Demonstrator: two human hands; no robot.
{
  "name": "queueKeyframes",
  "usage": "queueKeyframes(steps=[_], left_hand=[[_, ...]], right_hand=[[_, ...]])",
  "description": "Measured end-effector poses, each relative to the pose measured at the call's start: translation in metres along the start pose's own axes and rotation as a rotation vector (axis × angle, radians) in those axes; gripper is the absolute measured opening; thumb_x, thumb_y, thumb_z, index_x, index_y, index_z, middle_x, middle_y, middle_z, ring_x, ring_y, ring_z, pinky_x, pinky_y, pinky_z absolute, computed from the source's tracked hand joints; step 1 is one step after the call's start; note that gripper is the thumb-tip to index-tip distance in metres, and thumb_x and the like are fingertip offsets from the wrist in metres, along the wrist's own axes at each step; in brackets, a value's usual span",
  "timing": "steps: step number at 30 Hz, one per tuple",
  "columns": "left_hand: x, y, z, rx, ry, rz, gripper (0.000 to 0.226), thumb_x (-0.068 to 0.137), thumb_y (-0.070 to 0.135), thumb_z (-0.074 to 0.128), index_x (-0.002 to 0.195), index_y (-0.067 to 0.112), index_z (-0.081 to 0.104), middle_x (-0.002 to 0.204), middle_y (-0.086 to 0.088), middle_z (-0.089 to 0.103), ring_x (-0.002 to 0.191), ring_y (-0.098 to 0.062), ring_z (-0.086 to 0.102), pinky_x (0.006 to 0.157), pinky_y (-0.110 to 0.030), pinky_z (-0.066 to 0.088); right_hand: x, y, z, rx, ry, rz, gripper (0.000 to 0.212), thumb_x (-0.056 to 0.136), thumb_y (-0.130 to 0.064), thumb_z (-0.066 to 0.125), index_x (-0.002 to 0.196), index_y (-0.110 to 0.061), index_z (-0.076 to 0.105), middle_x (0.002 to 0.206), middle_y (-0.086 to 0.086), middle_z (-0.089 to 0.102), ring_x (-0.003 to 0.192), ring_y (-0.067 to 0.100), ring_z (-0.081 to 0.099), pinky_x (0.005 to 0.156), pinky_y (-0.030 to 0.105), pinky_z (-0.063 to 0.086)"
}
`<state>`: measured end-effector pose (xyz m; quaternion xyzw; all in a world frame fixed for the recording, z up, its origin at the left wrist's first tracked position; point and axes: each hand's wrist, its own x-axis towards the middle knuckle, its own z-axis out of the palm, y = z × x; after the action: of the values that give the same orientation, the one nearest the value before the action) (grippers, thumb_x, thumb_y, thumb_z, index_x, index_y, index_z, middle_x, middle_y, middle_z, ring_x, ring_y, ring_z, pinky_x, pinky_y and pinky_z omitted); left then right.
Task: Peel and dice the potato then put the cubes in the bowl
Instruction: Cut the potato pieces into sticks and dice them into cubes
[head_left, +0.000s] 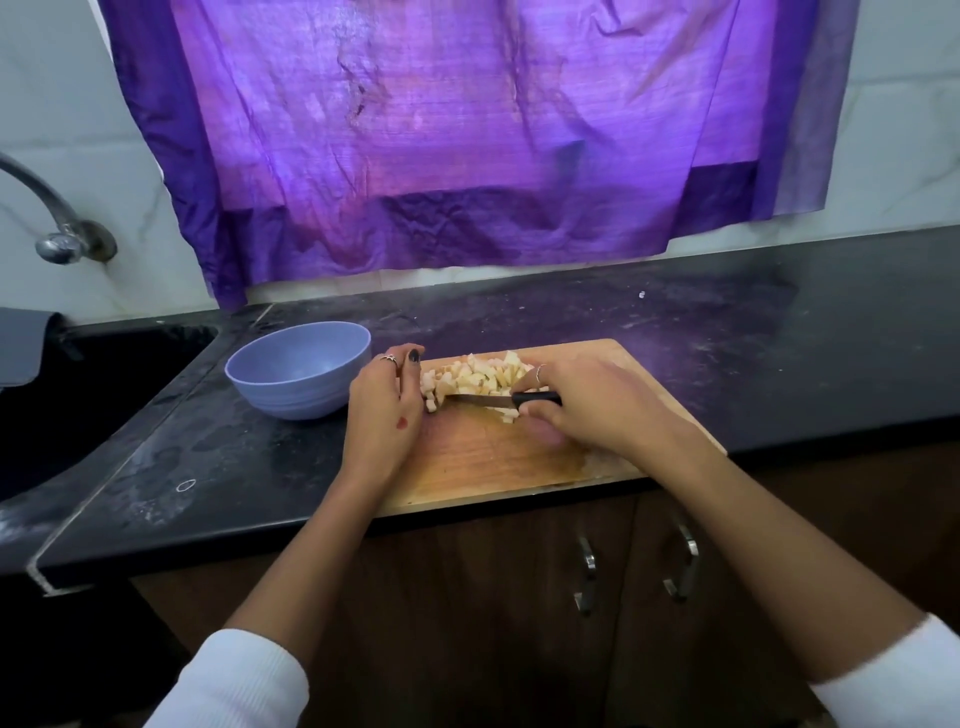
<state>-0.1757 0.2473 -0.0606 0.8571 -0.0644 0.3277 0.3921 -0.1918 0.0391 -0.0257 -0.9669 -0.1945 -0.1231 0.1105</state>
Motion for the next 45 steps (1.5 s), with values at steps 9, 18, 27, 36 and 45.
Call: queueKeyframes(steps=[9, 18, 27, 36, 45], left_hand=[[-0.008, 0.01, 0.003, 0.312, -0.04, 0.19, 0.033, 0.096, 0.017, 0.051, 0.127, 0.014, 0.058, 0.124, -0.002, 0.06, 0.121, -0.018, 0.045, 0.102, -0.038, 0.03], [-0.025, 0.066, 0.046, 0.477, -0.38, 0.418, 0.03, 0.089, 0.021, 0.055, 0.115, 0.027, 0.067, 0.12, 0.008, 0.064, 0.122, -0.014, 0.052, 0.102, -0.035, 0.037], [-0.022, 0.083, 0.054, 0.523, -0.648, 0.502, 0.03, 0.096, 0.025, 0.043, 0.115, 0.021, 0.066, 0.113, -0.003, 0.068, 0.101, -0.024, 0.062, 0.088, -0.037, 0.049], [-0.066, 0.069, 0.004, 0.476, -0.571, 0.446, 0.036, 0.097, 0.047, 0.04, 0.121, 0.032, 0.063, 0.132, 0.002, 0.06, 0.121, -0.018, 0.055, 0.105, -0.033, 0.039], [-0.073, 0.078, 0.017, 0.454, -0.317, 0.14, 0.045, 0.09, 0.056, 0.051, 0.108, 0.02, 0.069, 0.101, 0.005, 0.069, 0.097, -0.014, 0.061, 0.091, -0.038, 0.048]], right_hand=[[-0.035, 0.027, -0.004, 0.516, 0.162, 0.157, 0.019, 0.094, -0.029, 0.058, 0.111, -0.03, 0.068, 0.07, 0.0, 0.063, 0.056, 0.0, 0.053, 0.055, 0.018, 0.037], [-0.038, 0.043, 0.014, 1.123, 0.358, 0.203, 0.021, 0.097, -0.017, 0.055, 0.112, -0.012, 0.067, 0.057, 0.006, 0.05, 0.033, 0.001, 0.034, 0.037, 0.011, 0.026], [-0.042, 0.049, 0.016, 1.316, 0.395, 0.209, 0.015, 0.097, -0.016, 0.053, 0.106, -0.015, 0.066, 0.055, 0.008, 0.046, 0.033, 0.002, 0.029, 0.034, 0.015, 0.021], [-0.047, 0.047, 0.013, 1.24, 0.412, 0.193, 0.016, 0.097, -0.013, 0.054, 0.108, -0.011, 0.065, 0.075, 0.0, 0.052, 0.032, 0.001, 0.039, 0.036, 0.01, 0.026], [-0.041, 0.048, 0.018, 1.117, 0.386, 0.195, 0.02, 0.096, -0.018, 0.057, 0.112, -0.017, 0.068, 0.058, 0.006, 0.052, 0.034, 0.002, 0.038, 0.039, 0.01, 0.028]])
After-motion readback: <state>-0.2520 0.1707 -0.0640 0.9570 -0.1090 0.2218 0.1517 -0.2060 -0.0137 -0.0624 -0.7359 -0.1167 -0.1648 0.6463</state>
